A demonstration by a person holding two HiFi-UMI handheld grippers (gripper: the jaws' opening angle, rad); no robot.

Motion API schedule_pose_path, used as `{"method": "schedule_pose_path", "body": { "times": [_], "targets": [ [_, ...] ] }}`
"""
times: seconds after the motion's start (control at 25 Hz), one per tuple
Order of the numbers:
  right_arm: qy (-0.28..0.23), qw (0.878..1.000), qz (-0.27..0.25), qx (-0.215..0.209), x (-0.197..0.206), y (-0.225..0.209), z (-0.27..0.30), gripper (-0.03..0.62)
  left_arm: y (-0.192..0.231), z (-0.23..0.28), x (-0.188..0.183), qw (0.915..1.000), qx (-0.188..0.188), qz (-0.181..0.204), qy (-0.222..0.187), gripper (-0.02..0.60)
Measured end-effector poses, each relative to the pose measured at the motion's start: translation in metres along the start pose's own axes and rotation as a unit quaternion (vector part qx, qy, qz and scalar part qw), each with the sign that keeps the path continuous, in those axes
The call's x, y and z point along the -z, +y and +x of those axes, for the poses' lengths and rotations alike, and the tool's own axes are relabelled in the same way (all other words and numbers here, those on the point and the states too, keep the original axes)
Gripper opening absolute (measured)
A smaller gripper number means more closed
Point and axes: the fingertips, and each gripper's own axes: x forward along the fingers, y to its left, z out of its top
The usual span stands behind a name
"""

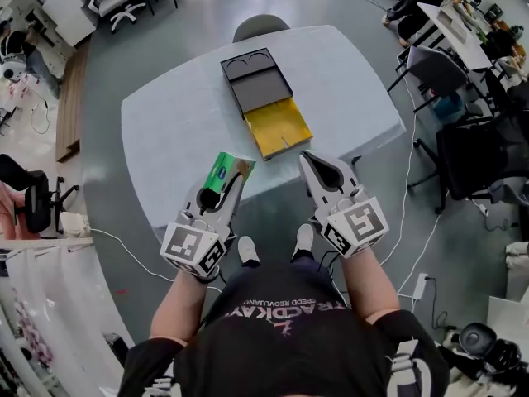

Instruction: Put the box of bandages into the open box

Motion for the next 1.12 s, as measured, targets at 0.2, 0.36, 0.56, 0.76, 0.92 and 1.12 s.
{"method": "schedule_pose_path", "body": {
  "times": [0.2, 0.36, 0.56, 0.76, 0.92, 1.12],
  "targets": [
    [0.002, 1.000, -0.006, -0.019, -0.002, -0.020, -0.005, 0.009, -0.014, 0.019, 0.003, 0.9999, -0.013, -0.005, -0.001, 0.100],
    [0.003, 0.999, -0.007, -0.036, -0.002, -0.040, -0.005, 0.009, -0.024, 0.036, 0.005, 0.9996, -0.028, -0.007, 0.003, 0.100],
    [0.002, 0.998, -0.003, -0.056, 0.001, -0.066, -0.009, 0.011, -0.041, 0.059, 0.008, 0.9989, -0.046, -0.007, 0.005, 0.101],
    [0.002, 0.996, -0.001, -0.084, 0.005, -0.087, -0.013, 0.011, -0.057, 0.079, 0.013, 0.9979, -0.064, 0.002, 0.008, 0.100],
    [0.002, 0.995, 0.001, -0.104, 0.006, -0.103, -0.016, 0.011, -0.068, 0.093, 0.015, 0.9964, -0.084, 0.002, 0.008, 0.101],
    [0.002, 0.992, 0.001, -0.127, 0.007, -0.119, -0.024, 0.009, -0.085, 0.108, 0.014, 0.9944, -0.105, 0.004, 0.004, 0.101]
  ]
}}
